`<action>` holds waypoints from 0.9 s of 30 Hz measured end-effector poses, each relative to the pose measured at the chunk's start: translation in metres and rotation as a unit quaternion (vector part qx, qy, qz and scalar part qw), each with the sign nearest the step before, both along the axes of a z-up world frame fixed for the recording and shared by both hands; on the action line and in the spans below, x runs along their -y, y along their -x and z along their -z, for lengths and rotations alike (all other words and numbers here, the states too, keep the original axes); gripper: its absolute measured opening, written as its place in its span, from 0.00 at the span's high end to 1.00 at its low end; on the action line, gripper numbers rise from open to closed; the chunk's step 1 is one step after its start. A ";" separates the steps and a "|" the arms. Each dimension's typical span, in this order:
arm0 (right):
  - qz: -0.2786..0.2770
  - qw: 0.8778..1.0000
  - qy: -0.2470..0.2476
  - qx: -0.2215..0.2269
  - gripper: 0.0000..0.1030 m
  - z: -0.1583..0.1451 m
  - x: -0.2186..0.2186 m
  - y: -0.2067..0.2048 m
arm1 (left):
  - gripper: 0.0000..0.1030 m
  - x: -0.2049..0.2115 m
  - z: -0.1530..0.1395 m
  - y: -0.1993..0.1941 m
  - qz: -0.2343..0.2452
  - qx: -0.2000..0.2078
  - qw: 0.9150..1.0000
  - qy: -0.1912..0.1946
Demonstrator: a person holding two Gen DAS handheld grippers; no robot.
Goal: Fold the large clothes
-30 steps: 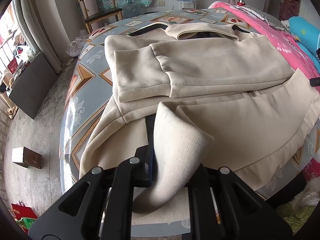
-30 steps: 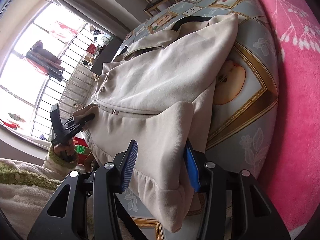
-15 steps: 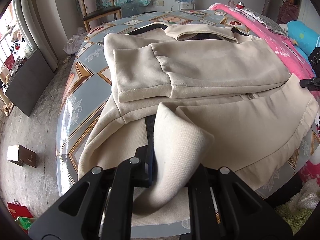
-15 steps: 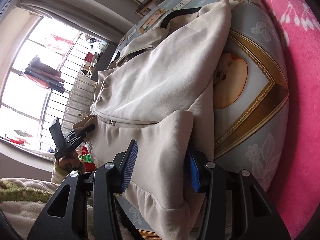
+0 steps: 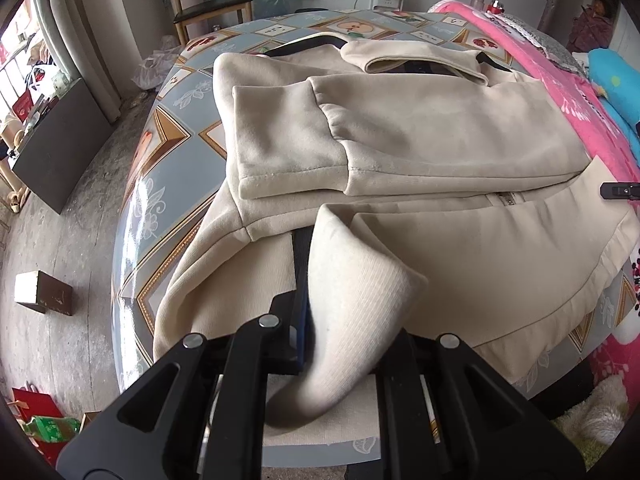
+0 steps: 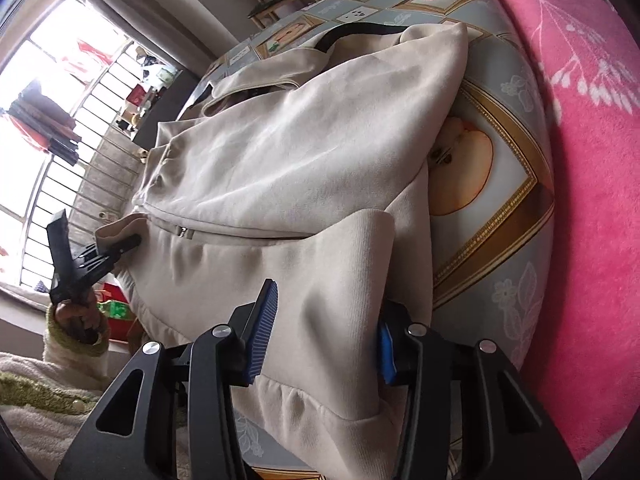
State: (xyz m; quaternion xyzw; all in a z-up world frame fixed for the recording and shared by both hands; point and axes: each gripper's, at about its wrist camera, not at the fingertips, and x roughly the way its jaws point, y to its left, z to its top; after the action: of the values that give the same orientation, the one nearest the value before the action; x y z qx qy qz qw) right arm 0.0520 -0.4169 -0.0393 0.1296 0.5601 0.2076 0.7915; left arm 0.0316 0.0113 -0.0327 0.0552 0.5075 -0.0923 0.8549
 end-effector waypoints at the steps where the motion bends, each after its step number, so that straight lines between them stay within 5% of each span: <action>1: 0.002 1.000 0.013 0.001 0.58 0.001 -0.002 0.000 | 0.90 0.001 0.000 0.000 -0.002 -0.002 1.000 -0.002; 13: 0.023 0.987 0.155 0.026 0.75 -0.010 -0.028 0.014 | 0.90 0.002 0.000 -0.004 -0.003 -0.010 1.000 -0.004; 27: 0.016 0.965 0.256 0.054 0.76 -0.010 -0.057 0.017 | 0.89 0.002 0.000 -0.004 0.000 -0.009 1.000 -0.006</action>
State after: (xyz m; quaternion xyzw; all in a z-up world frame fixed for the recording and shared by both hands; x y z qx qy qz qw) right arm 0.0349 -0.3596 -0.0298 -0.0801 0.5487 0.0507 0.8306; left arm 0.0360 0.0089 -0.0331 0.0591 0.5159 -0.0898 0.8499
